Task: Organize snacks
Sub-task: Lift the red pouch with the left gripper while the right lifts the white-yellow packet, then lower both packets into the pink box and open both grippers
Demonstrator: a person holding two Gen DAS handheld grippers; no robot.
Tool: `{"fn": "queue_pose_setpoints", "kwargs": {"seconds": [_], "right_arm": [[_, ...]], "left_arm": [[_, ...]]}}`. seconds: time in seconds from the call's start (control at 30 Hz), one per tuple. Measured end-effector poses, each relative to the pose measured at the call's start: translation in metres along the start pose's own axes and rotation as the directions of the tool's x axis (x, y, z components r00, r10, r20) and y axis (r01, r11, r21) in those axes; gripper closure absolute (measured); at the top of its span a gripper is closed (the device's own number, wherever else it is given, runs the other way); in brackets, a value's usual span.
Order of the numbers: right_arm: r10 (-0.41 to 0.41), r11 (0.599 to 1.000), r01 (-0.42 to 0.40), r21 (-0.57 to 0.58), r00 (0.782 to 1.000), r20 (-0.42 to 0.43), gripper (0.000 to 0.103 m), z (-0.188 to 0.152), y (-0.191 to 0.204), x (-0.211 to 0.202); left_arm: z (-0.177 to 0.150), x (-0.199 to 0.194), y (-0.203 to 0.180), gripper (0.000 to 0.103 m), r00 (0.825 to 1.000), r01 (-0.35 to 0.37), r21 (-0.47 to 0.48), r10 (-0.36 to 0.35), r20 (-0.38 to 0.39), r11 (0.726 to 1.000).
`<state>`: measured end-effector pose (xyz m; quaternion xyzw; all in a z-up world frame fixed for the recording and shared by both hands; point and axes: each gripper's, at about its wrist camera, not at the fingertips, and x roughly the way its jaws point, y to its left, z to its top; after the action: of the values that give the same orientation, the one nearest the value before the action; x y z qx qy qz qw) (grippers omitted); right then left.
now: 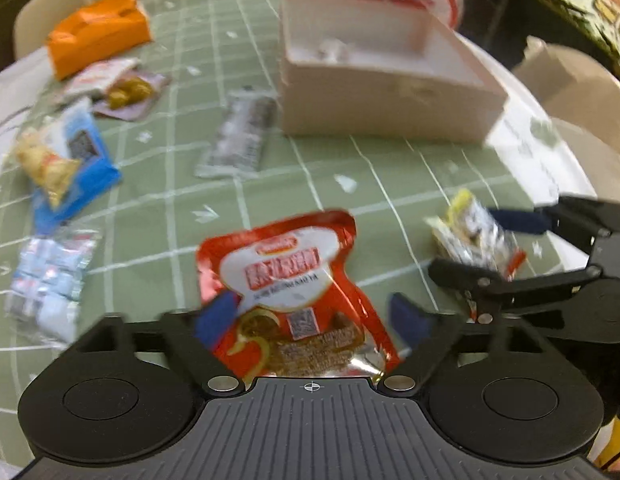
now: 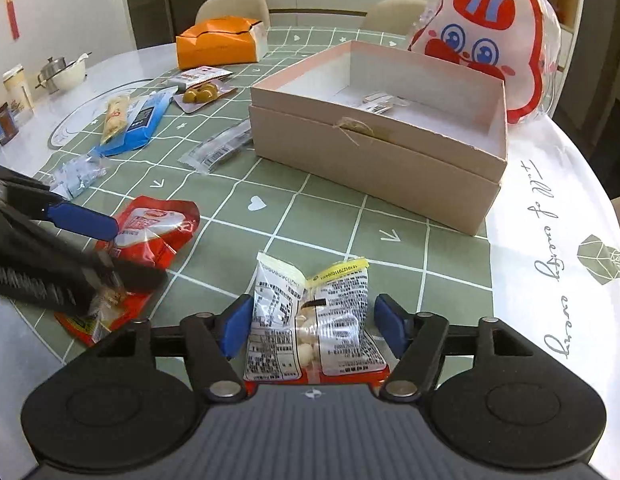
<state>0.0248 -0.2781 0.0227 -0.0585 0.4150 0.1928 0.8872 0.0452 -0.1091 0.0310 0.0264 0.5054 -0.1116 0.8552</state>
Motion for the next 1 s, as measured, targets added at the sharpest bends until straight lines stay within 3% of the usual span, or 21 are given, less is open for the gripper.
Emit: {"fn": "queue_pose_setpoints", "kwargs": {"seconds": [0.1,0.2,0.33,0.47,0.57,0.63,0.73,0.87,1.0], "right_arm": [[-0.003,1.000,0.003,0.008,1.000,0.013,0.028,-0.003,-0.003,-0.001],[0.001,0.999,-0.002,0.036,0.999,0.033,0.019,-0.006,0.001,0.002],[-0.007,0.998,0.004,0.064,0.999,0.042,0.010,-0.008,0.006,0.005],[-0.030,0.999,0.029,0.030,0.999,0.014,0.008,-0.003,0.013,0.009],[-0.043,0.999,0.043,0.024,0.999,0.010,0.021,-0.002,0.011,0.007],[-0.041,0.999,0.041,0.021,0.999,0.006,0.044,-0.001,0.008,0.002],[-0.028,0.999,0.028,0.026,0.999,-0.019,0.046,0.000,0.001,-0.004],[-0.033,0.999,0.033,0.018,0.999,-0.019,0.047,0.000,-0.005,-0.014],[-0.027,1.000,0.027,0.001,1.000,0.011,0.047,0.006,-0.008,-0.032]], "left_arm": [[0.002,-0.003,0.010,0.015,0.999,0.010,-0.047,-0.009,0.032,0.999],[0.003,-0.006,0.022,0.019,0.998,-0.030,-0.088,0.034,0.048,0.996],[0.007,0.002,0.032,0.009,0.999,-0.033,-0.111,0.036,0.033,0.993],[0.008,0.008,0.030,0.007,0.999,-0.046,-0.087,0.048,0.025,0.995],[0.007,0.008,0.024,0.010,0.998,-0.060,-0.064,0.060,0.004,0.996],[0.006,0.005,0.020,0.013,0.999,-0.054,-0.065,0.054,0.003,0.996],[0.005,0.002,0.014,0.021,1.000,-0.007,-0.048,0.008,0.015,0.999],[0.004,-0.002,0.007,0.025,0.998,0.065,-0.060,-0.064,0.022,0.996],[0.005,-0.006,-0.006,0.029,0.996,0.084,-0.023,-0.083,0.025,0.996]]}}
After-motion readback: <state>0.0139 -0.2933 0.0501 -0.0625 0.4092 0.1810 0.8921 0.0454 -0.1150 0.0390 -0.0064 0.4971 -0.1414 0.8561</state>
